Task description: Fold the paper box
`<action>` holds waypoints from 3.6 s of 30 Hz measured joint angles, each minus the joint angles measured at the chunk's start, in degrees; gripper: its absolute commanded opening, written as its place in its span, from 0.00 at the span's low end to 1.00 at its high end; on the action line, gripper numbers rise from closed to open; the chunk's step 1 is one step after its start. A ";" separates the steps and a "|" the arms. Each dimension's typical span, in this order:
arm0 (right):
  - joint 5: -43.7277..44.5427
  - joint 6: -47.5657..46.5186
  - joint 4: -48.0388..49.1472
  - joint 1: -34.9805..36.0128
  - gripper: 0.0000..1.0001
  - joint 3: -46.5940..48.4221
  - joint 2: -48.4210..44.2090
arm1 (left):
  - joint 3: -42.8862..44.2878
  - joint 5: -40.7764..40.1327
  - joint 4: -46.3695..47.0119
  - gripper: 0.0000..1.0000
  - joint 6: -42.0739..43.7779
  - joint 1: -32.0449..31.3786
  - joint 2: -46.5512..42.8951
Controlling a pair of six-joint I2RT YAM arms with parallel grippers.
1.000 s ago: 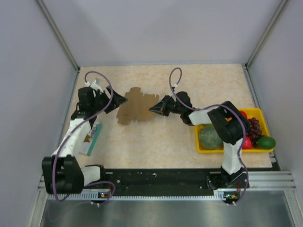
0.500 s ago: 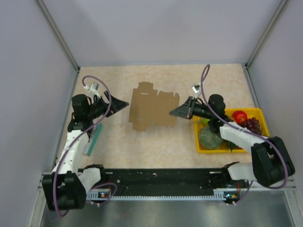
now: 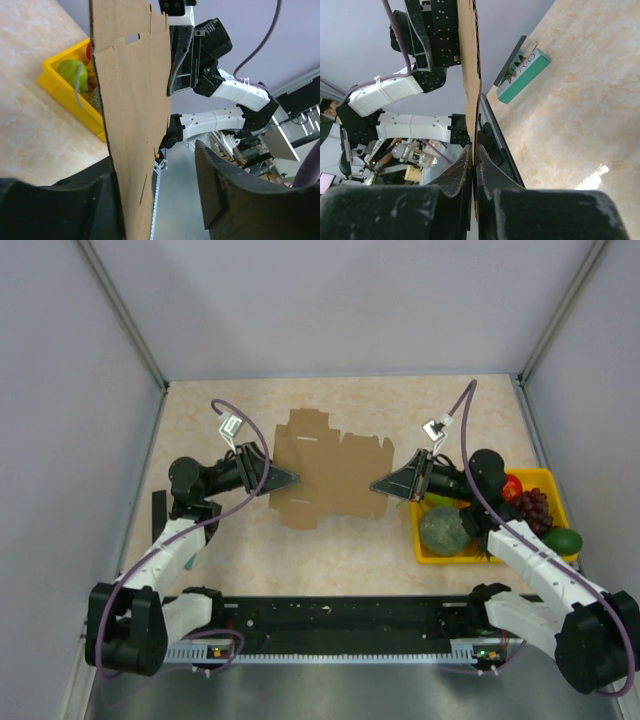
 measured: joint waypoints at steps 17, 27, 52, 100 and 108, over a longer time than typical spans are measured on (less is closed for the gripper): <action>12.22 -16.06 -29.33 -2.23 0.84 9.94 -3.26 | 12.52 -2.69 -26.40 0.01 19.23 -1.18 -3.69; 31.63 -39.34 -56.54 -2.27 0.91 32.22 -1.03 | 30.82 -16.76 -68.08 0.00 52.89 -6.58 -4.52; 0.76 -64.87 -69.42 11.52 0.49 54.77 21.88 | 43.08 -29.75 -95.08 0.00 72.94 -28.24 5.75; 0.42 -3.65 -4.46 -1.42 0.00 12.11 -8.63 | 13.68 -4.85 -34.25 0.48 26.10 -6.03 -9.84; 0.92 -4.09 -6.05 -1.42 0.44 9.40 -8.98 | 15.45 -3.30 -33.62 0.00 26.82 -8.76 -9.68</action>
